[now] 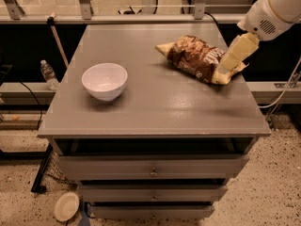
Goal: Place brown chip bag into white bowl
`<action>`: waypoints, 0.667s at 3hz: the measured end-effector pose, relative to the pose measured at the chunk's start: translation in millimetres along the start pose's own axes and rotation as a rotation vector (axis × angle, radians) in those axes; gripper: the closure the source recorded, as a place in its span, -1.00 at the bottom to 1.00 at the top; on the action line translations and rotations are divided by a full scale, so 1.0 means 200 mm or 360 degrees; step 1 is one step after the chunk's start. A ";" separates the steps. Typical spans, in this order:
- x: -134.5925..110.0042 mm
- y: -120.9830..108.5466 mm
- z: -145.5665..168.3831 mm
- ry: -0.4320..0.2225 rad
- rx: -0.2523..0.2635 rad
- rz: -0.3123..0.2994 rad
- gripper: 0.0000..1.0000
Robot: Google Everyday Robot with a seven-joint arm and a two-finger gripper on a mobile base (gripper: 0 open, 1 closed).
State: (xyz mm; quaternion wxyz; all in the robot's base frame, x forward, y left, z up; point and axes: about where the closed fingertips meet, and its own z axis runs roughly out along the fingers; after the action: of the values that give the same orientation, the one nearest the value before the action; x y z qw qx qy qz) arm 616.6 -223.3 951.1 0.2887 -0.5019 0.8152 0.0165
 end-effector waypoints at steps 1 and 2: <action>0.01 -0.05 0.16 0.0057 -0.0012 0.0074 -1.00; 0.04 -0.09 0.28 0.0110 -0.0027 0.0135 -1.00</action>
Offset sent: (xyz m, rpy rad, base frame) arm 0.0536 -0.0006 -0.0673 -0.0205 0.1114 -0.1277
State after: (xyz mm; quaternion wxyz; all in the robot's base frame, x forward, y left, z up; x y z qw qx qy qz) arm 654.0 -220.7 904.7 0.2552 -0.4695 0.8450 0.0184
